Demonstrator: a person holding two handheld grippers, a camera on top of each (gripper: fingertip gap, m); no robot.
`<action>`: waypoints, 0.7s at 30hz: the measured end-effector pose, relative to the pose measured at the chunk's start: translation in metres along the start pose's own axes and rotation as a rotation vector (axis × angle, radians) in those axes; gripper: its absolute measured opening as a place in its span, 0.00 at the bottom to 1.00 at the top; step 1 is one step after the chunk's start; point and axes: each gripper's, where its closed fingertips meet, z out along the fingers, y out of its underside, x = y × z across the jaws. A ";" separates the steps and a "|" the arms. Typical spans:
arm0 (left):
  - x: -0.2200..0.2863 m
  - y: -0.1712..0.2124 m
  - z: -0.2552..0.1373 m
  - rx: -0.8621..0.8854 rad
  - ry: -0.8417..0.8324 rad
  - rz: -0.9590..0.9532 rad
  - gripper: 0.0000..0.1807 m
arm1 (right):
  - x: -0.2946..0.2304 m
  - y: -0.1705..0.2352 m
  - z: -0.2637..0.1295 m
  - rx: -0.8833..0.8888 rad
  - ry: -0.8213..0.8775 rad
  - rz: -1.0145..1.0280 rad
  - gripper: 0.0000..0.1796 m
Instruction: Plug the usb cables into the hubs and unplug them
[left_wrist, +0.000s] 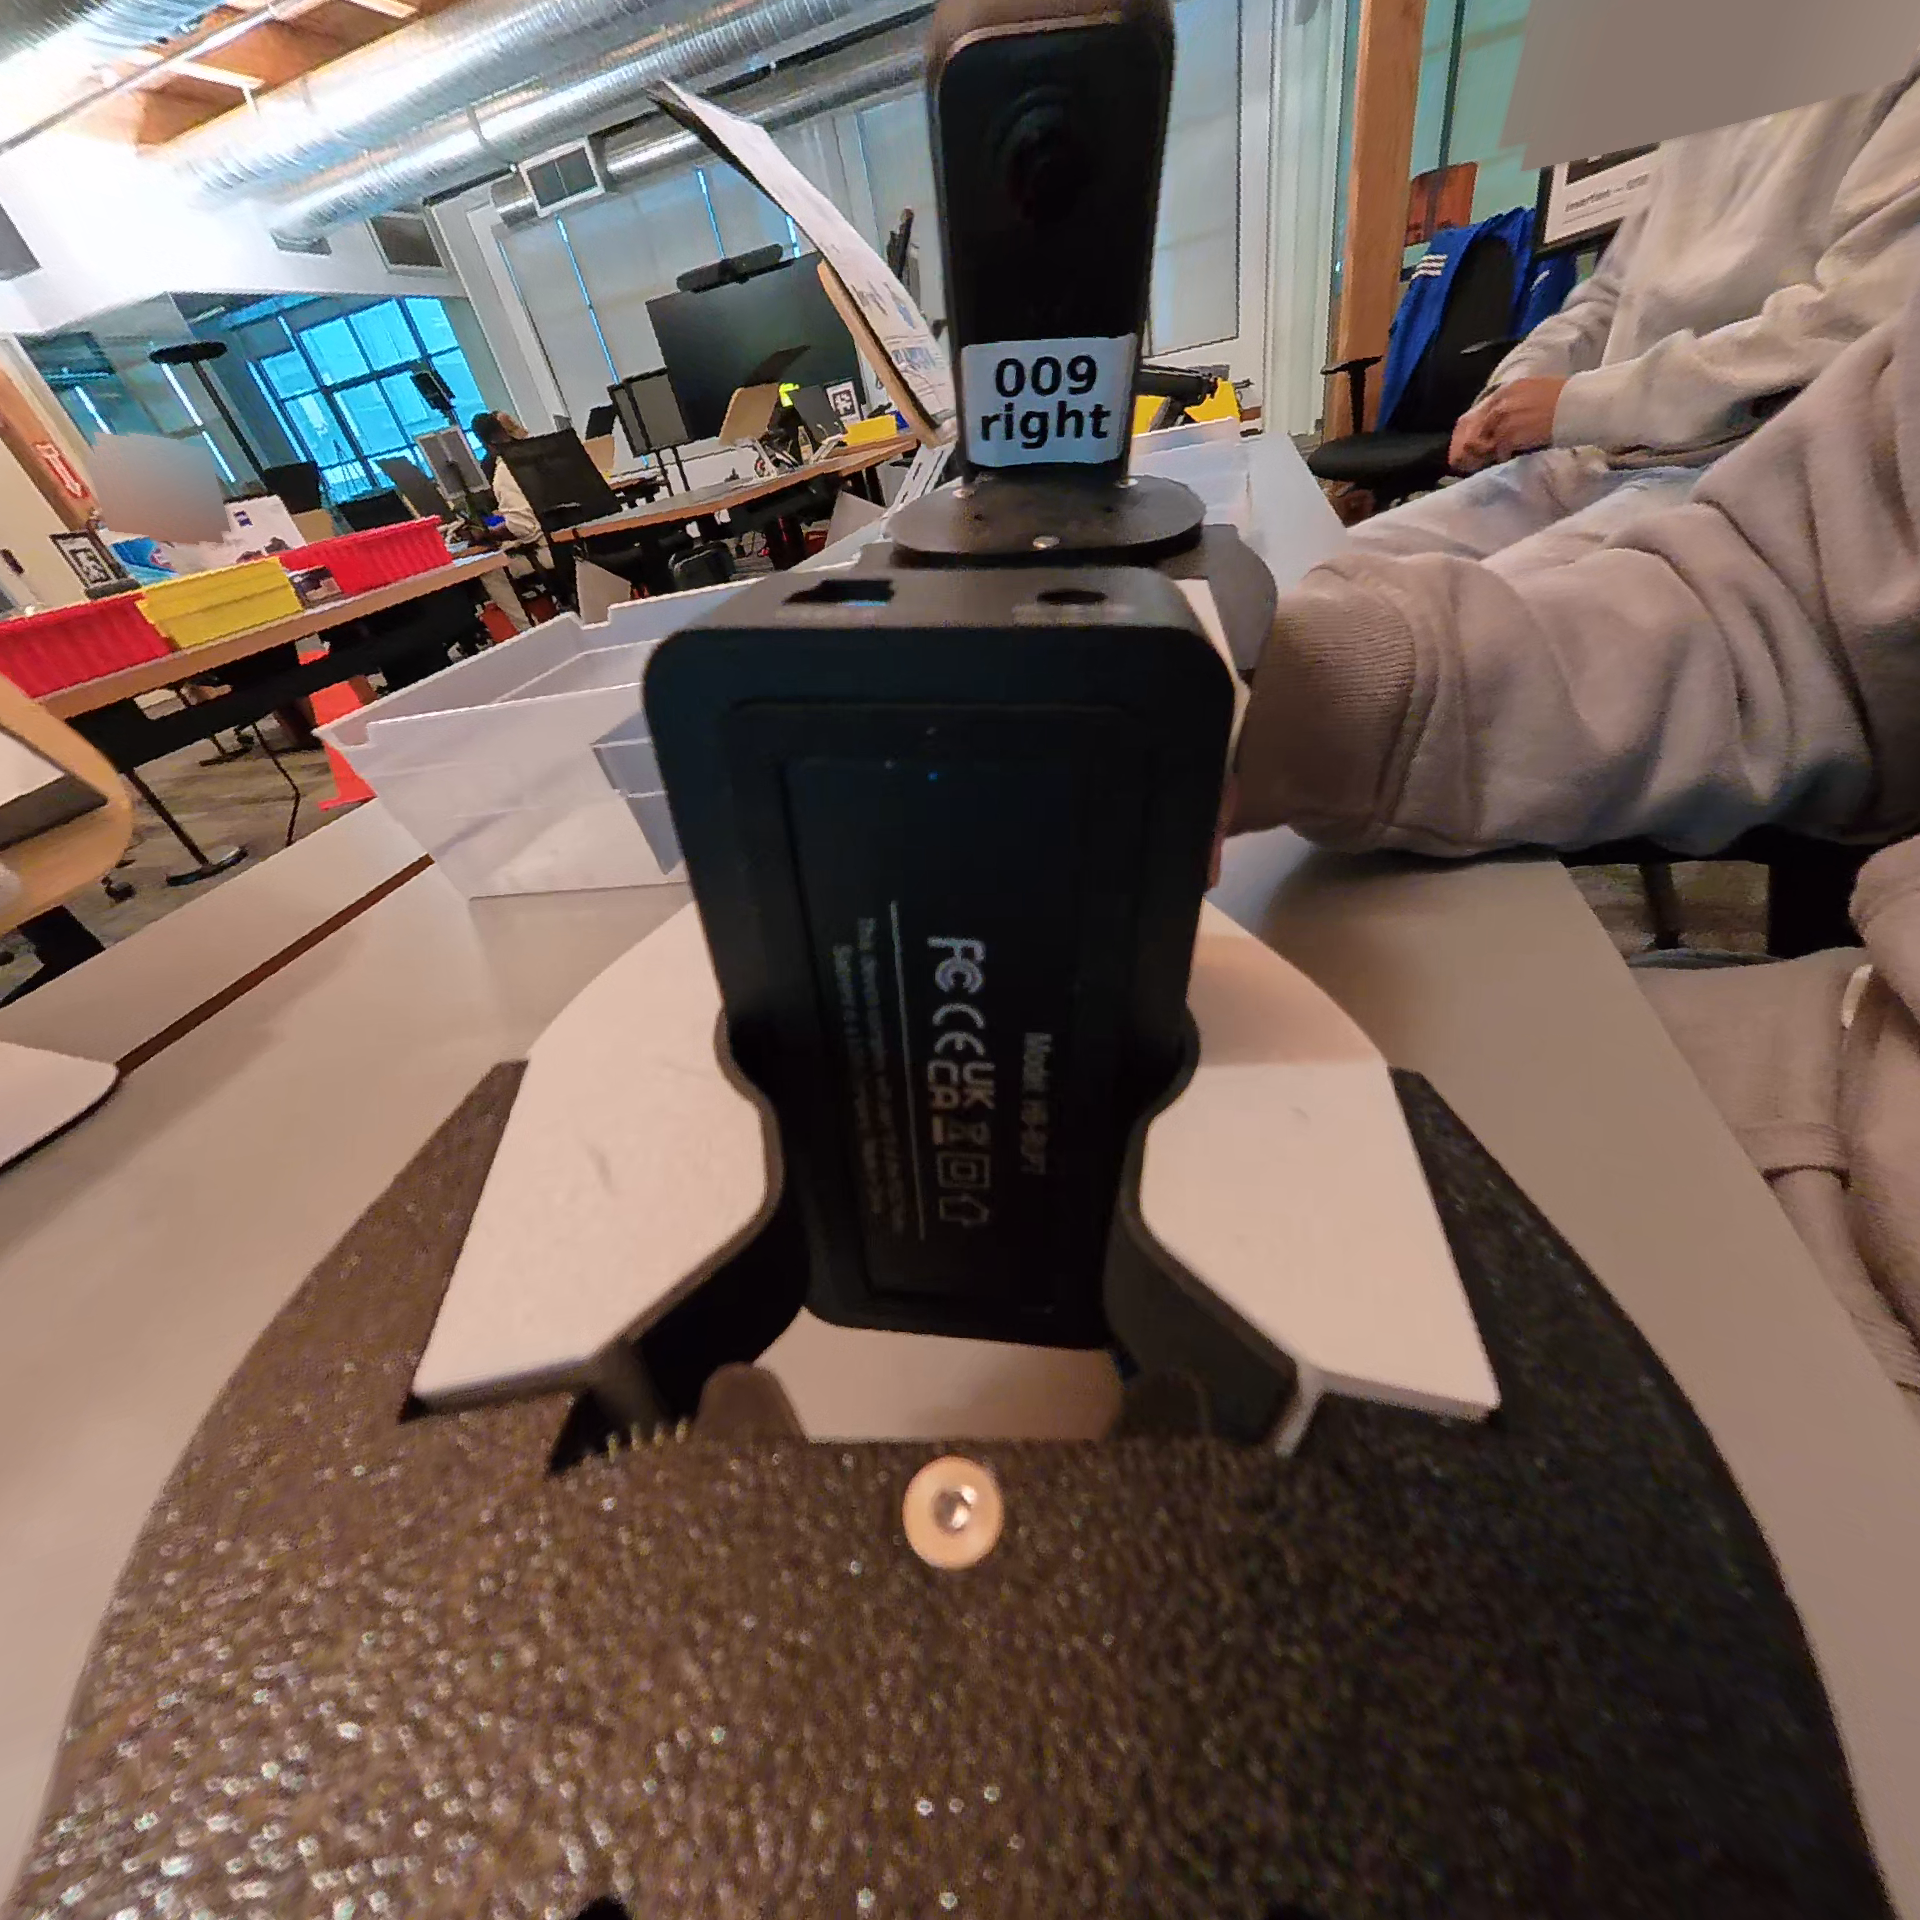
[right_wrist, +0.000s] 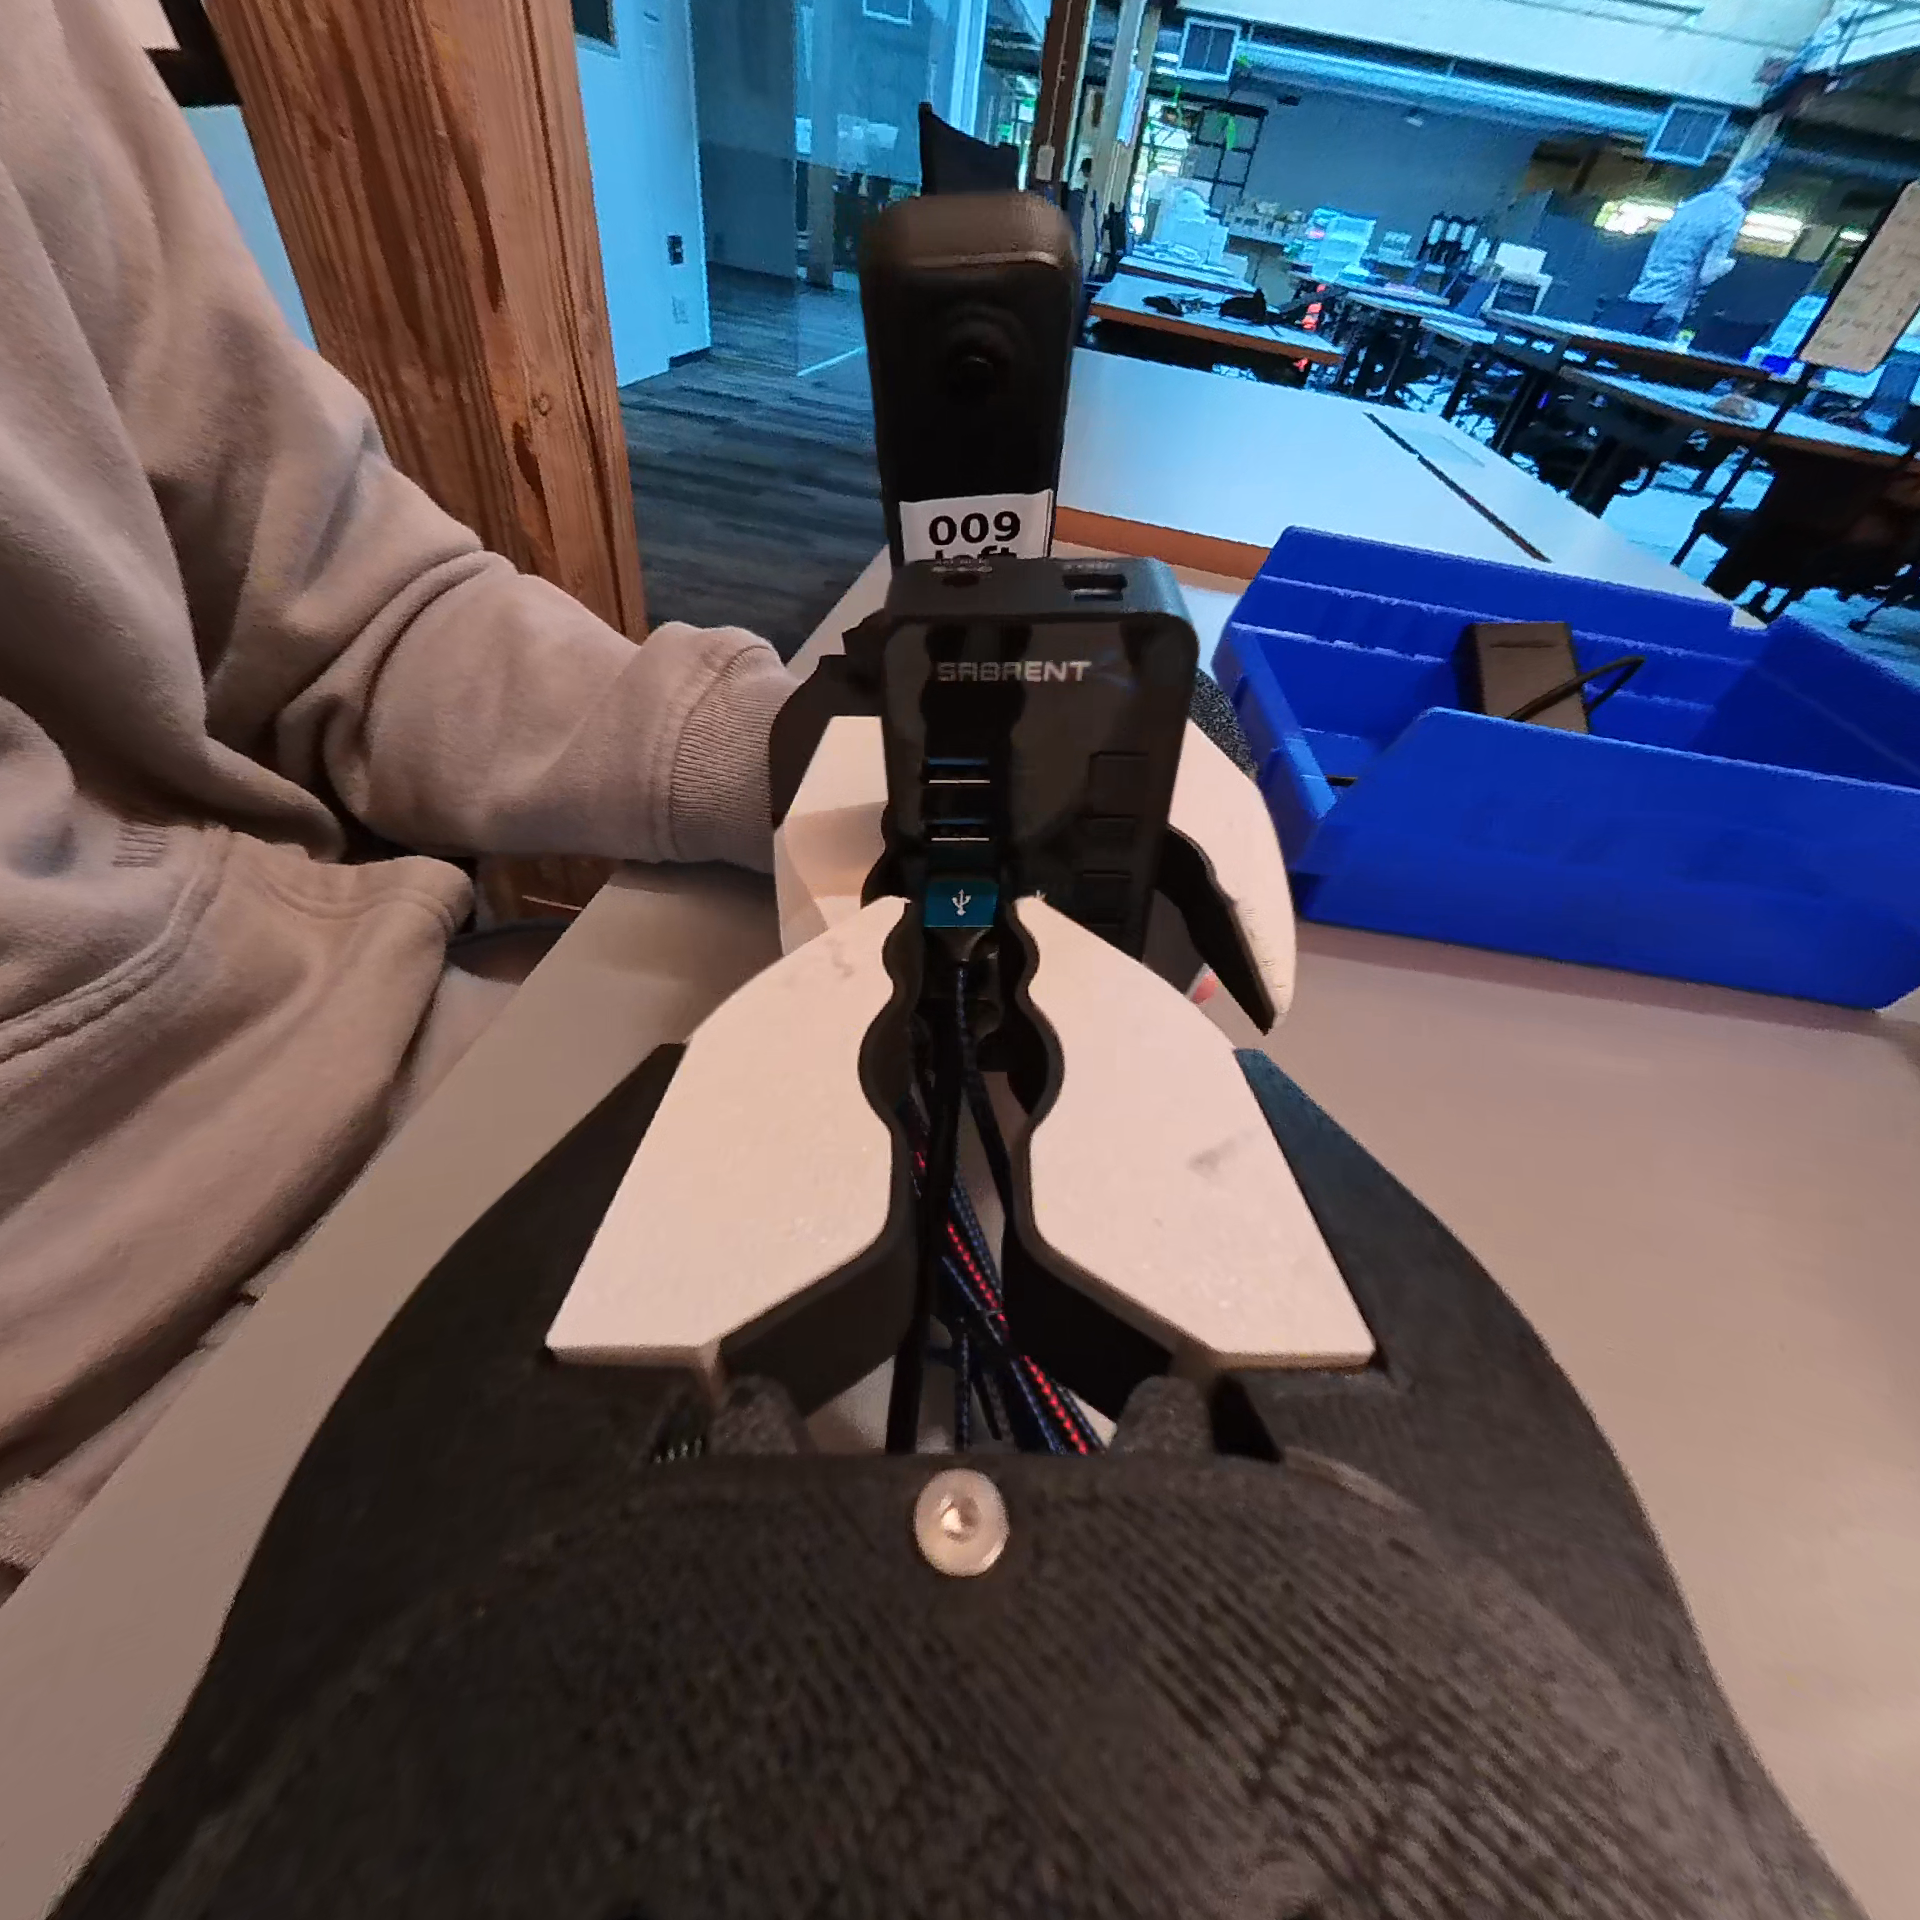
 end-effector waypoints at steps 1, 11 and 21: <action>-0.001 0.001 -0.001 -0.003 -0.005 -0.006 0.40 | 0.001 0.000 0.001 -0.011 0.003 -0.001 0.08; -0.007 0.007 -0.001 -0.051 -0.042 -0.035 0.39 | 0.007 0.003 -0.003 -0.098 0.062 -0.078 0.08; -0.014 0.009 -0.008 -0.056 -0.053 -0.070 0.34 | 0.014 0.005 -0.013 -0.116 0.095 -0.096 0.08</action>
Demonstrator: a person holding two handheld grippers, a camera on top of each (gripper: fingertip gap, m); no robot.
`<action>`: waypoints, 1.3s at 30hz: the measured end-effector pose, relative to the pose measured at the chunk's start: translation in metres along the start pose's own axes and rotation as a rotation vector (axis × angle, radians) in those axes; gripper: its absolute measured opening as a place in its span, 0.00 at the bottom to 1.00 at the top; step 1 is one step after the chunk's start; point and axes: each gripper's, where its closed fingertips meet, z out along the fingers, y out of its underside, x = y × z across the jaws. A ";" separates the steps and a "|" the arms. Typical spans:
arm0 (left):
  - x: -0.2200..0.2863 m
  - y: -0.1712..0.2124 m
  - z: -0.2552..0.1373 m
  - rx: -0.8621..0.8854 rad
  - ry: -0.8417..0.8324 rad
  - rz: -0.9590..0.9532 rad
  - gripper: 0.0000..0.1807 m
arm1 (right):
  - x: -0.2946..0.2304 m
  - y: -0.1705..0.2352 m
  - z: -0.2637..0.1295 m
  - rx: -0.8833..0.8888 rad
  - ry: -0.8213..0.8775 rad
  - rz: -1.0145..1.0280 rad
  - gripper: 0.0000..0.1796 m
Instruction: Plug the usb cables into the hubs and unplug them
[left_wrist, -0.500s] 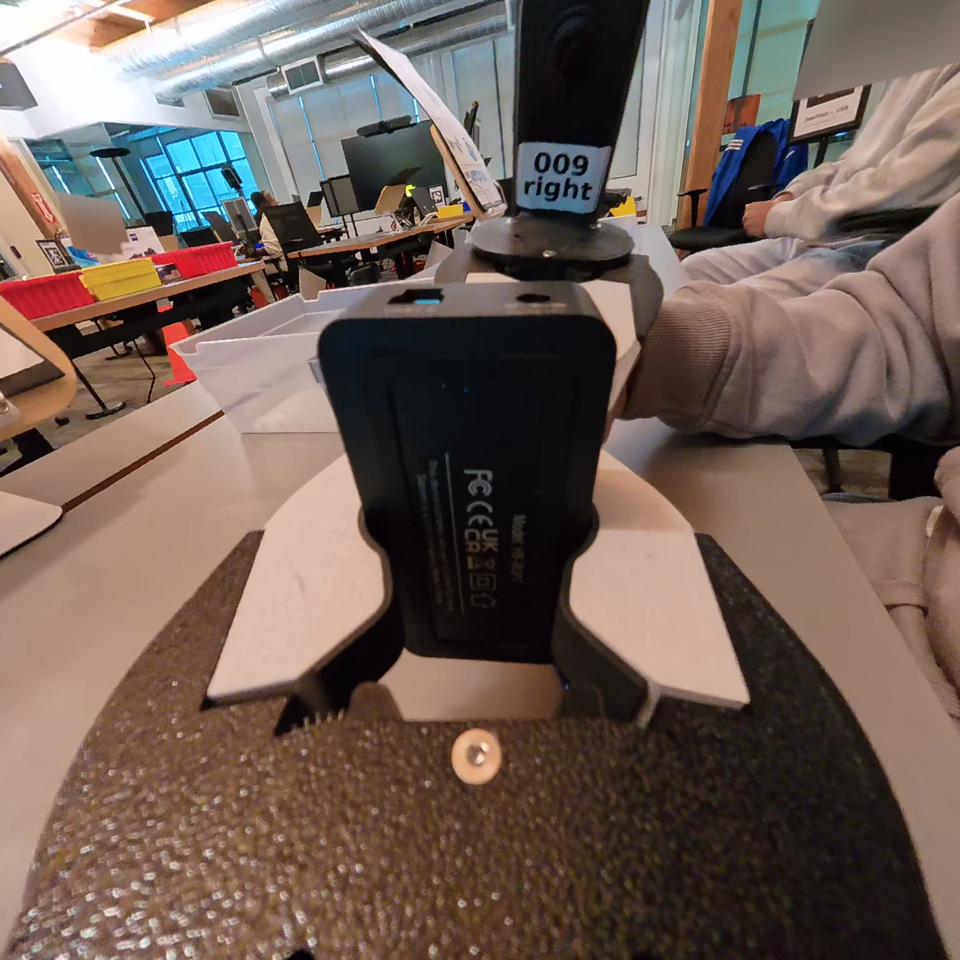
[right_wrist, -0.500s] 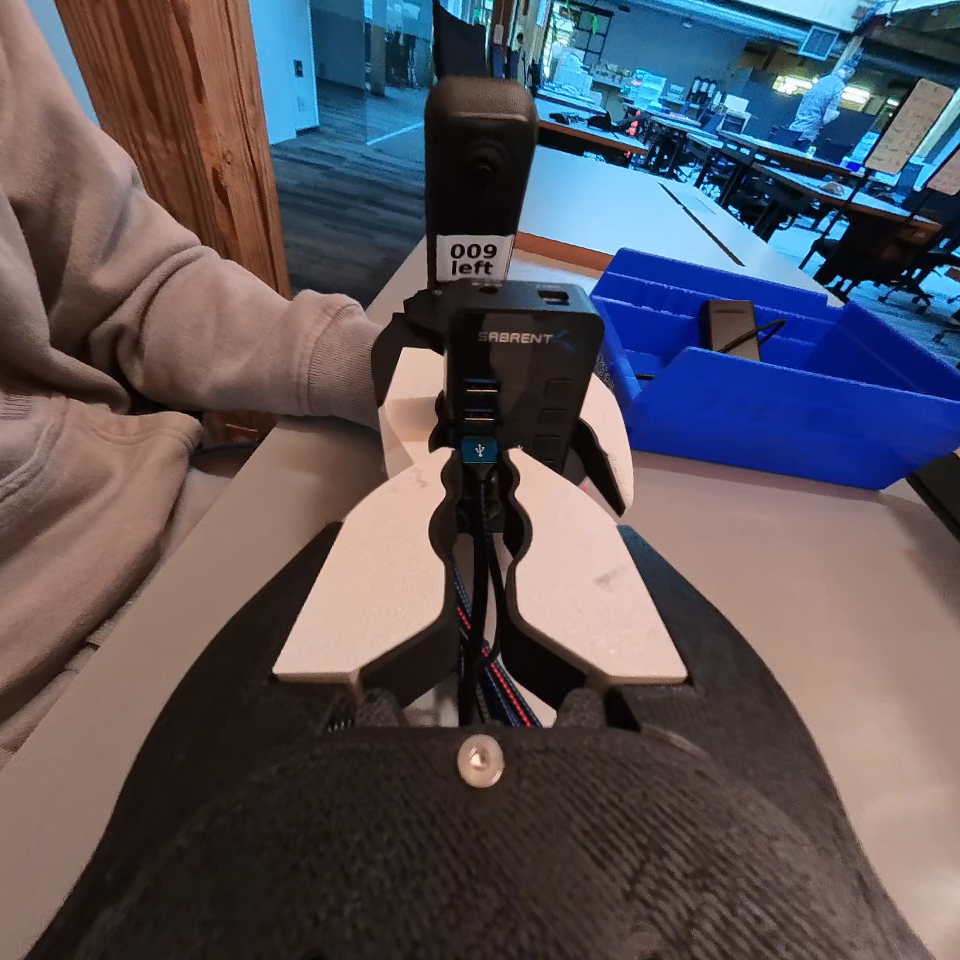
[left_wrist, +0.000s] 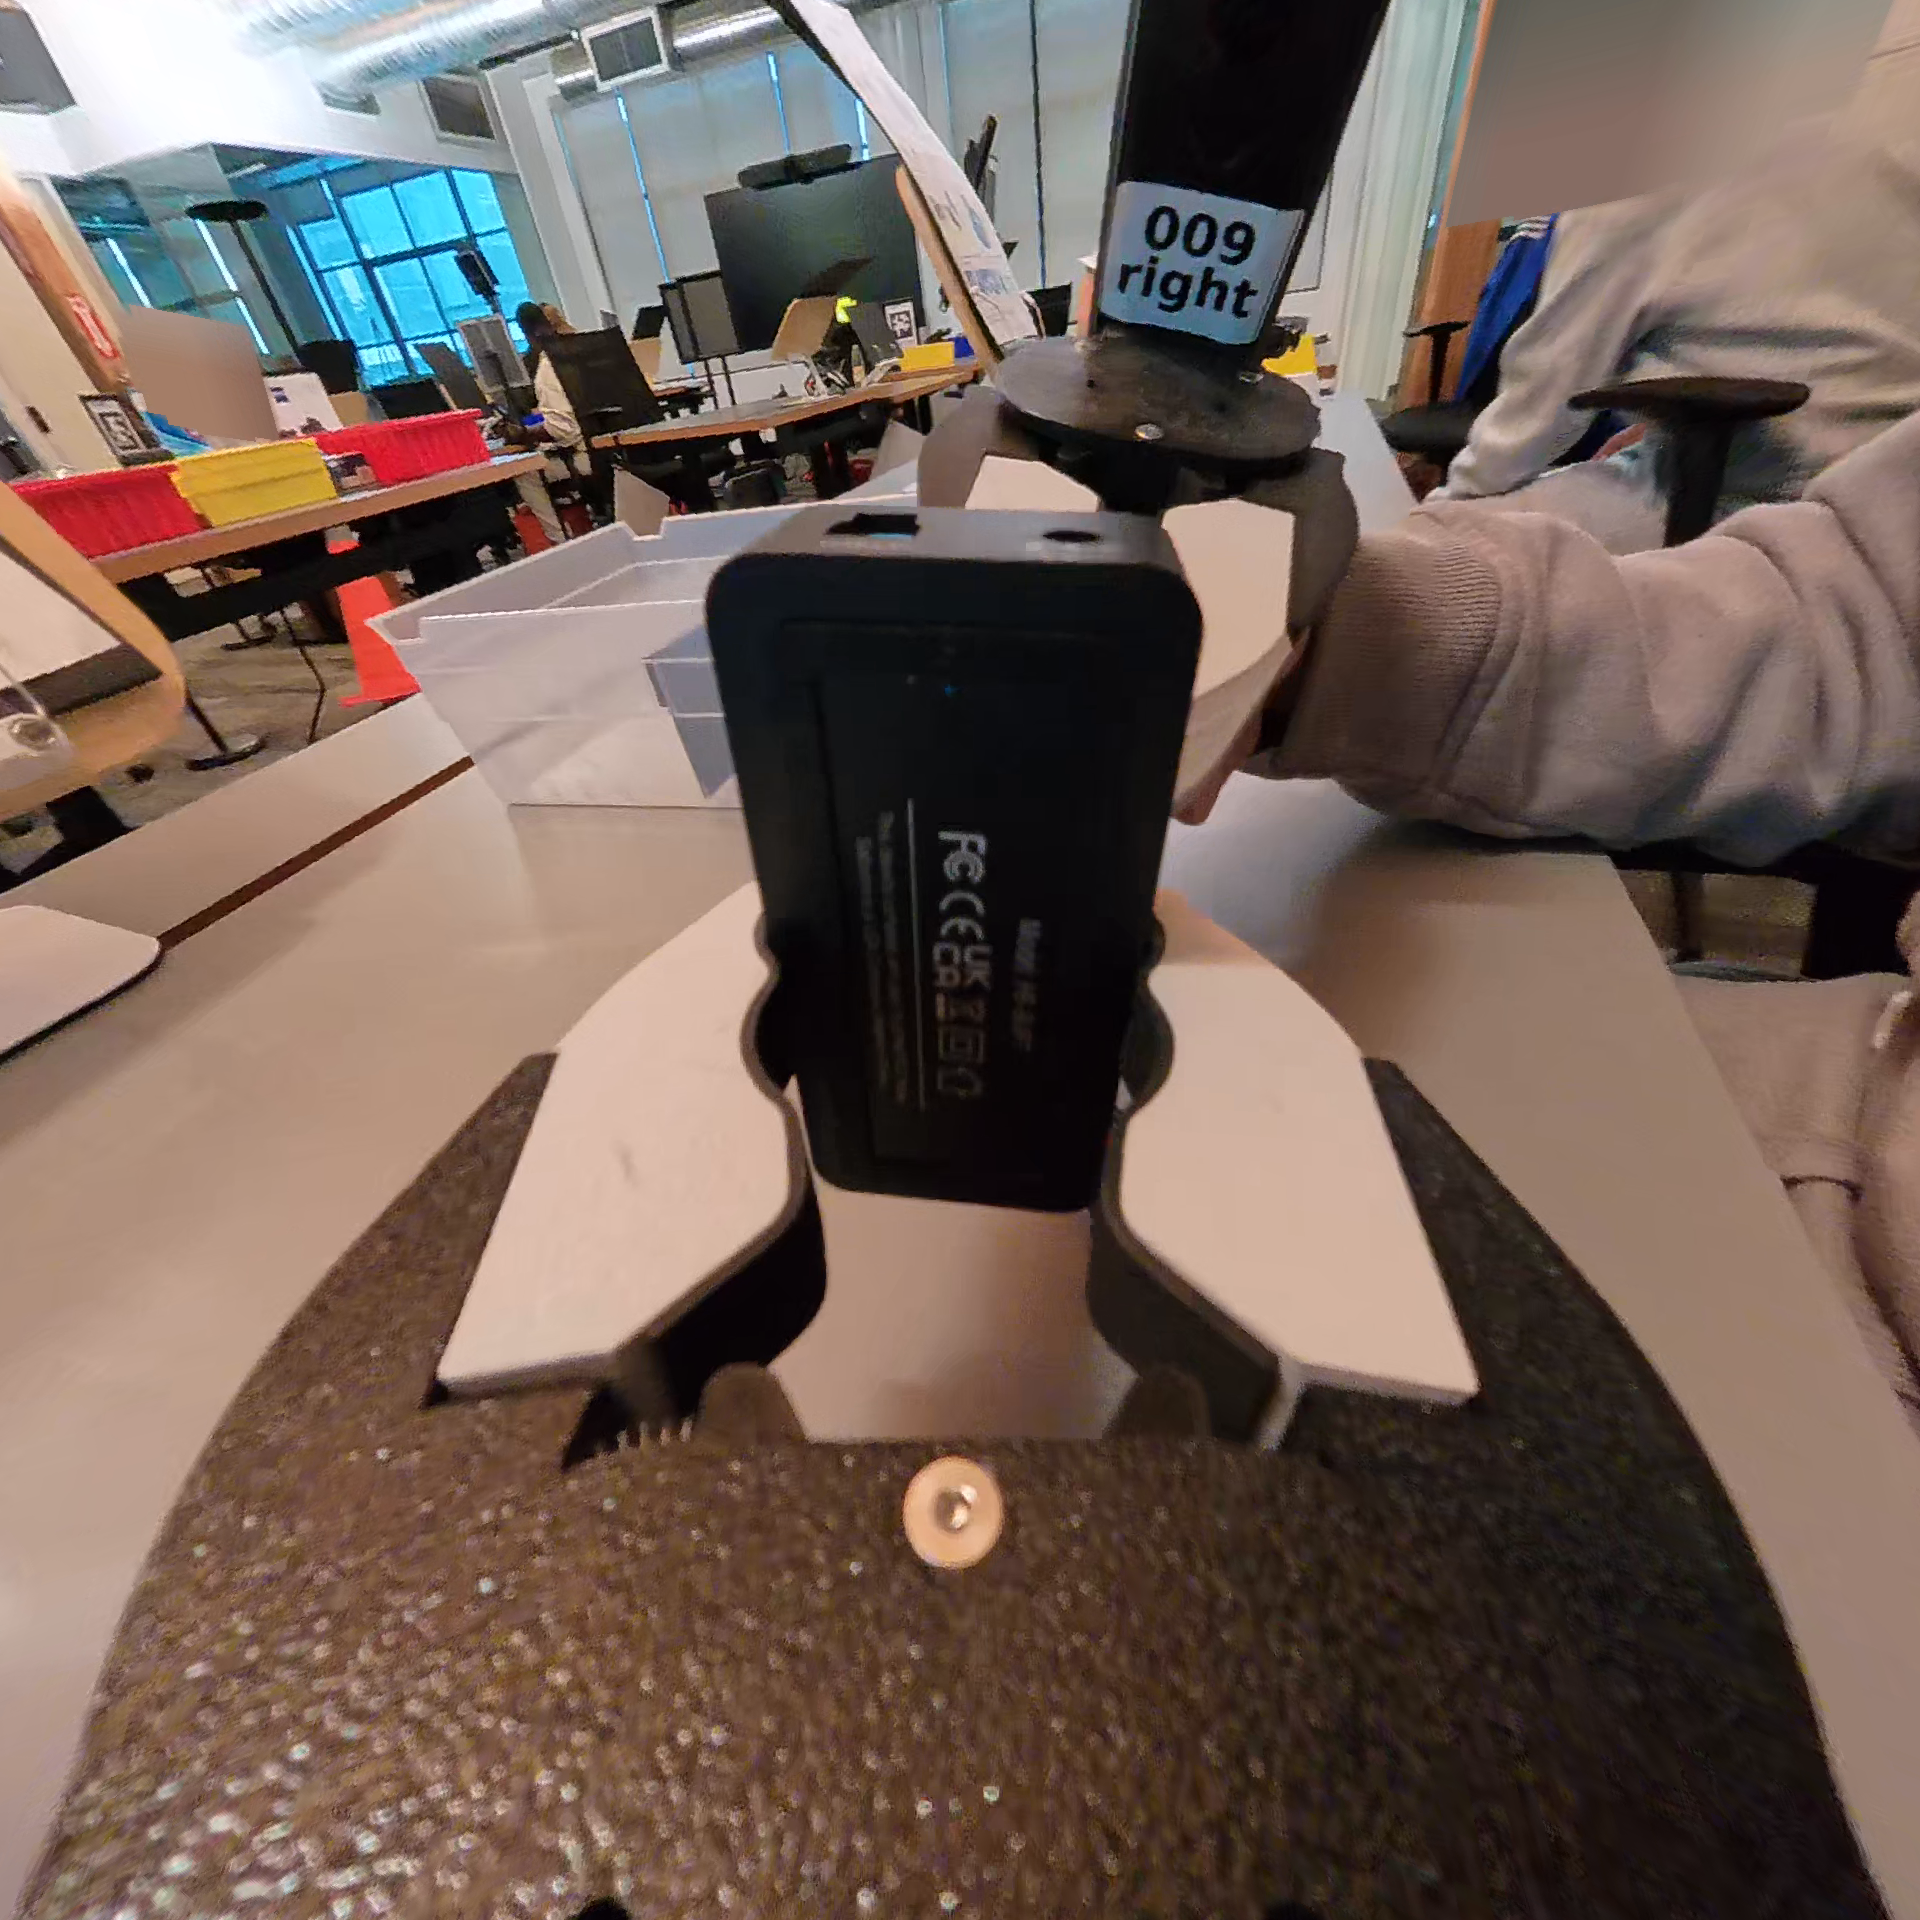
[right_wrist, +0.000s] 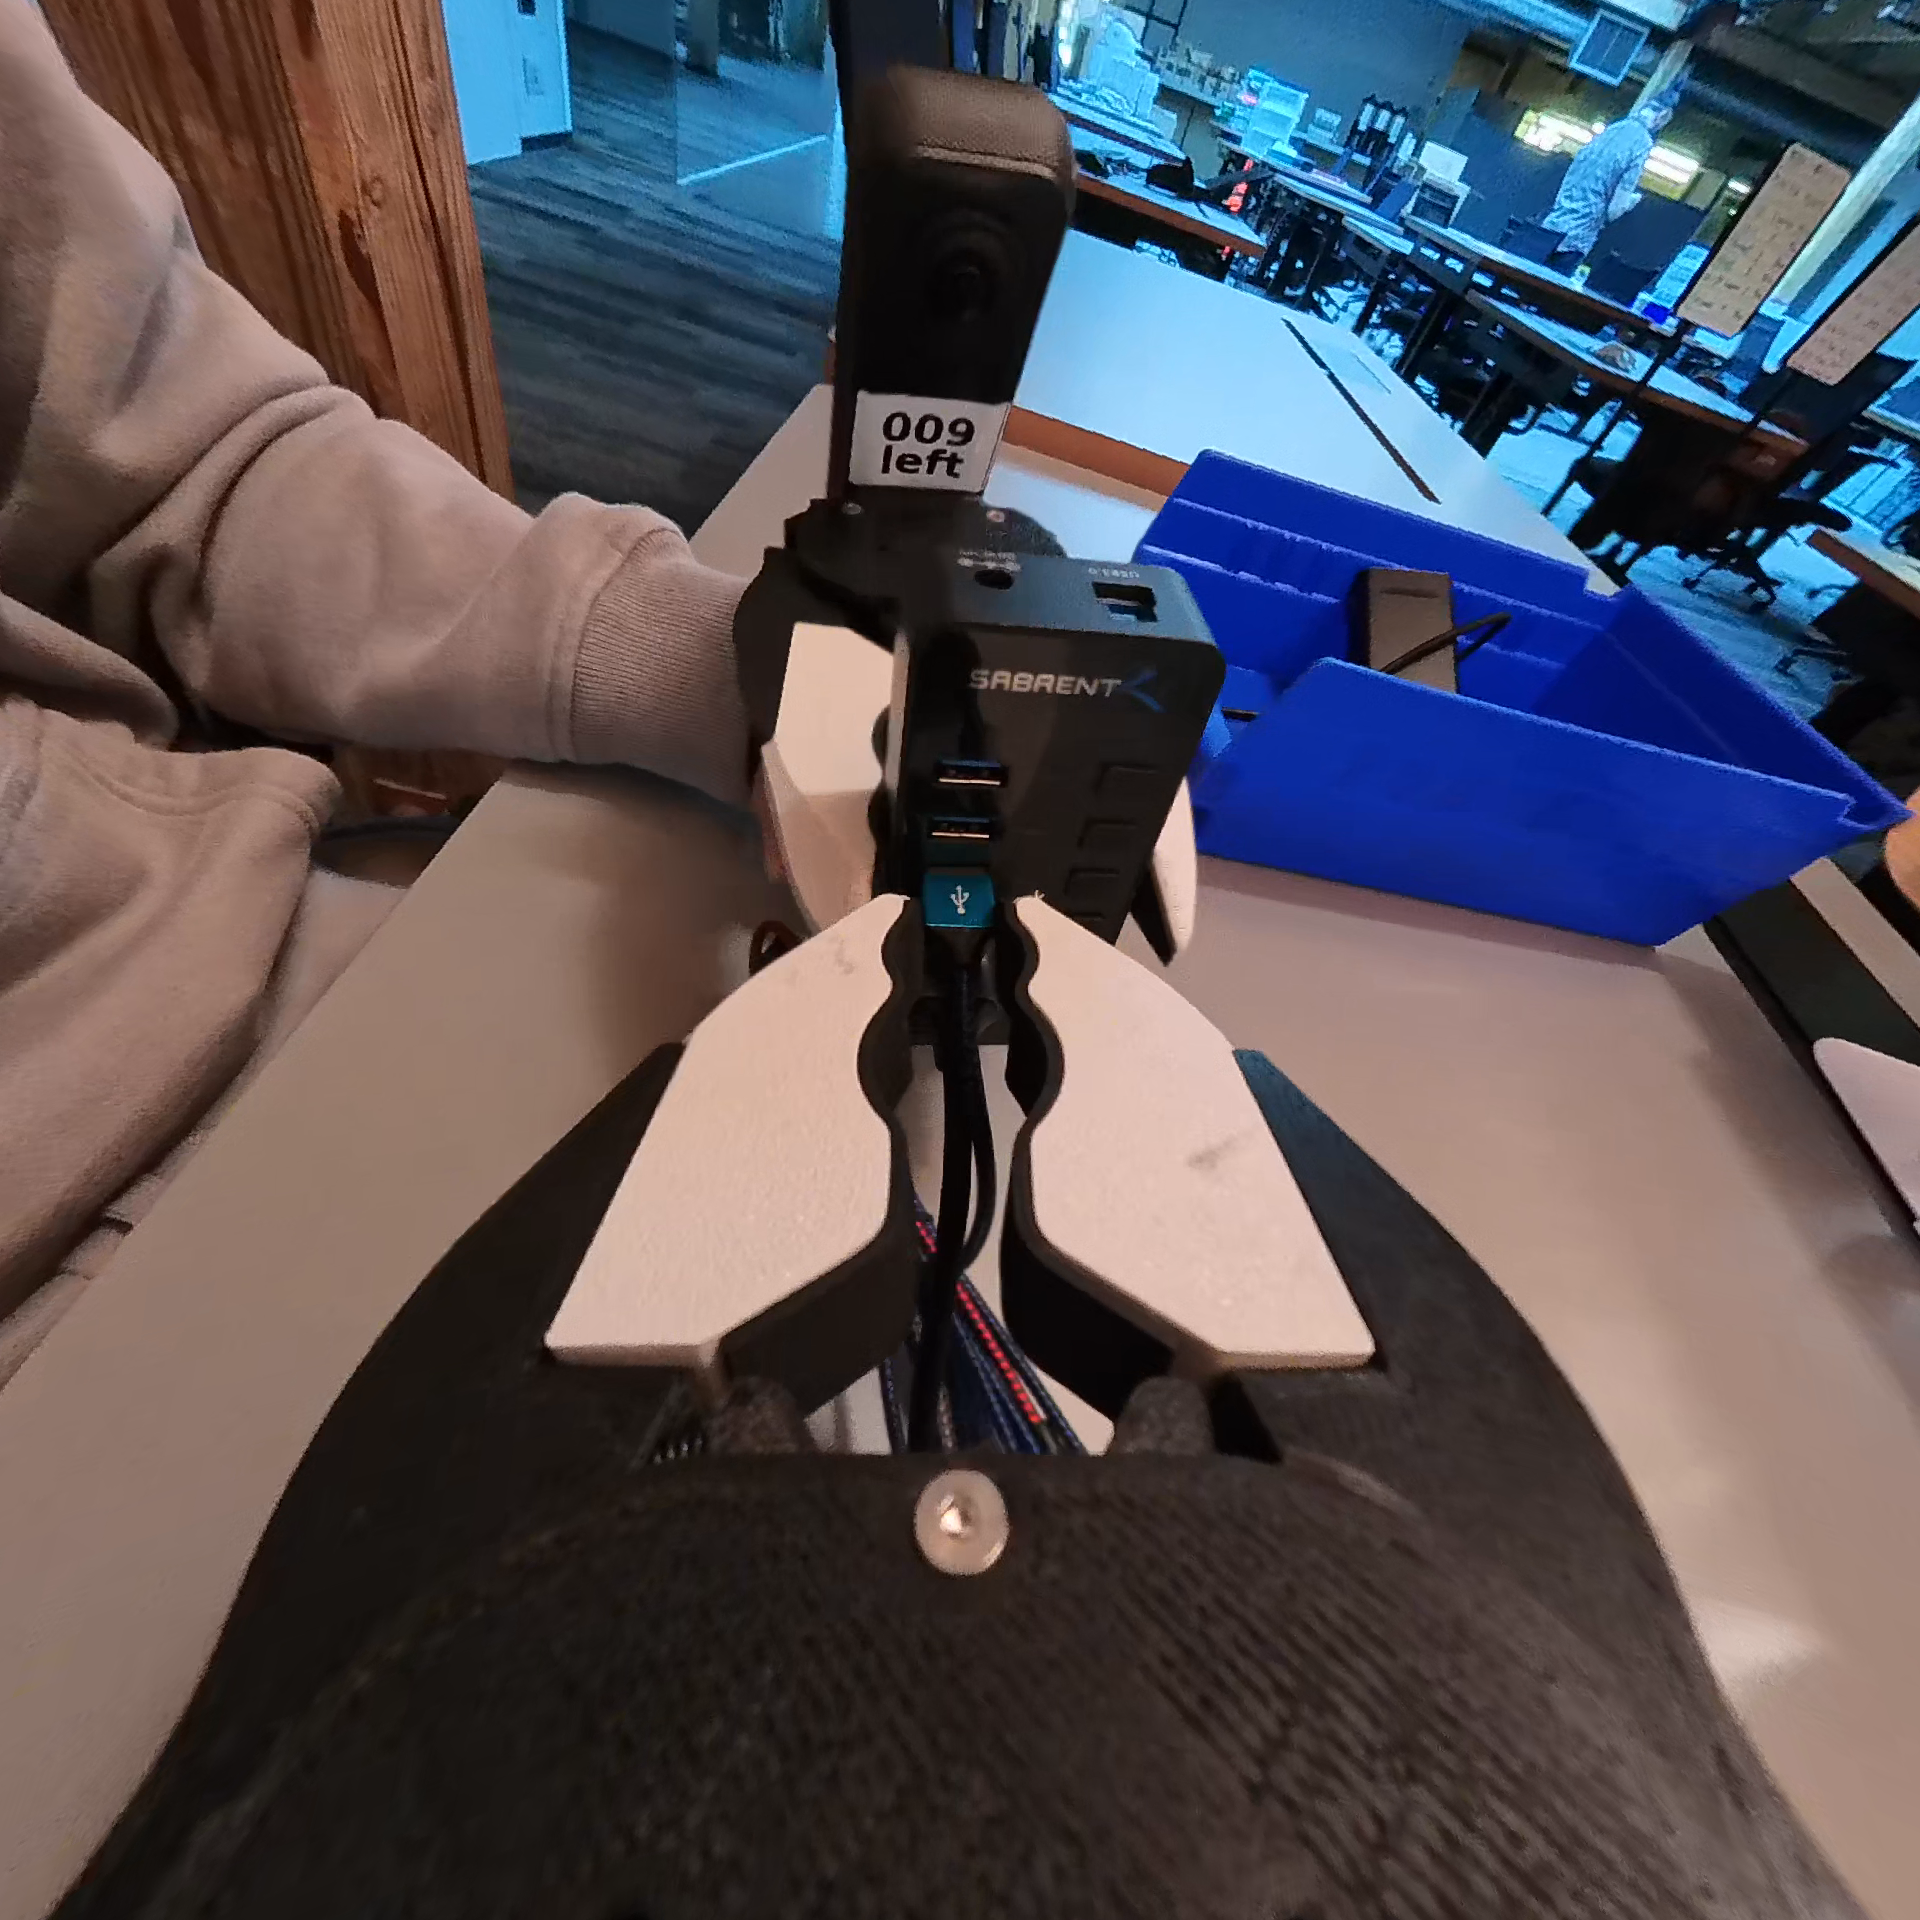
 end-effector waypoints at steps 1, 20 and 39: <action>0.001 0.001 -0.001 -0.003 0.011 0.003 0.33 | -0.001 0.000 0.001 0.003 -0.011 0.010 0.08; 0.003 0.005 0.000 -0.039 0.017 0.048 0.33 | -0.003 0.010 -0.004 -0.131 -0.076 0.175 0.08; 0.004 -0.020 -0.009 0.117 0.045 0.041 0.33 | 0.004 -0.010 -0.006 0.046 0.000 0.183 0.12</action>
